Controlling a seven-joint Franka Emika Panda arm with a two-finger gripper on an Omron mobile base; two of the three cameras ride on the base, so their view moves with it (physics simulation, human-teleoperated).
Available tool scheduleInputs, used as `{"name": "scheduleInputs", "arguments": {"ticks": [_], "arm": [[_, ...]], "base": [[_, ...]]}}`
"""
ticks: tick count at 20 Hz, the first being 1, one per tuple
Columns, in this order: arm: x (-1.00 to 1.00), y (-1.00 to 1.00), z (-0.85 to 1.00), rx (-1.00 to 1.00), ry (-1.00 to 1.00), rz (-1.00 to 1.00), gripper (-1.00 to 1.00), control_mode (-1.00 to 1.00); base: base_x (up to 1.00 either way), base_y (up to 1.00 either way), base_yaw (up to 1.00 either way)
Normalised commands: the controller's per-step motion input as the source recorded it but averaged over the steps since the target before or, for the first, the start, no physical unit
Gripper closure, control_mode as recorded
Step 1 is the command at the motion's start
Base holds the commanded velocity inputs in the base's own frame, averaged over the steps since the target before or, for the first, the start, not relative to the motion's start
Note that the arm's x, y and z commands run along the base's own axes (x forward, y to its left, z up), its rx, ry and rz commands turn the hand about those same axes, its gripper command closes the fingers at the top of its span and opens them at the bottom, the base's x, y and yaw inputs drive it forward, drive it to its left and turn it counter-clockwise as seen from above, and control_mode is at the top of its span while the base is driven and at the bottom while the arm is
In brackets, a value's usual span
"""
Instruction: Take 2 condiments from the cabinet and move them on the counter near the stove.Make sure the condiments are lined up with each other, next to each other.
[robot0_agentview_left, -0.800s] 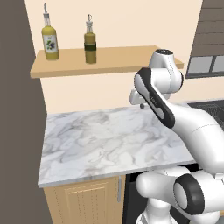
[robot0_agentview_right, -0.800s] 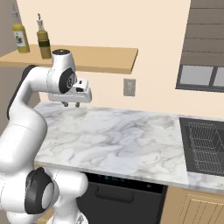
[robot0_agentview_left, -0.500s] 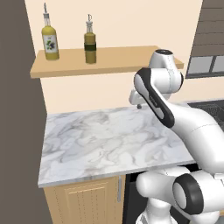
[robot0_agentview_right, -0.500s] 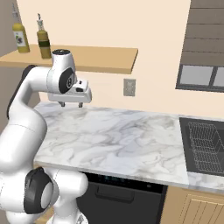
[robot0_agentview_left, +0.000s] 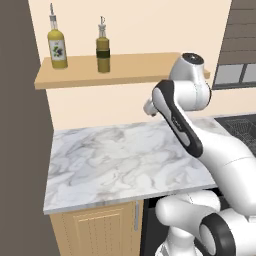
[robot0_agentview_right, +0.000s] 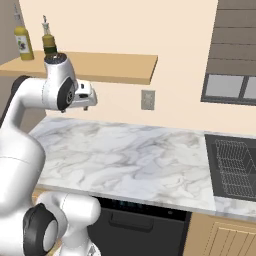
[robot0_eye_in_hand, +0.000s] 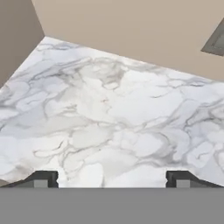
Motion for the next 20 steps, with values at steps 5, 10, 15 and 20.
{"name": "scheduleInputs", "arguments": {"ticks": [5,10,15,20], "arm": [[0.13,0.27,0.61,0.0,-0.34,0.16,-1.0,-1.0],[0.17,0.32,0.73,0.1,-0.3,0.09,-1.0,-1.0],[0.31,0.37,0.7,0.11,-0.18,0.01,-1.0,-1.0],[0.4,0.42,0.47,0.06,-0.1,0.0,-1.0,-1.0]], "base": [[0.0,0.0,0.0],[0.0,0.0,0.0],[0.0,0.0,0.0],[0.0,0.0,0.0]]}}
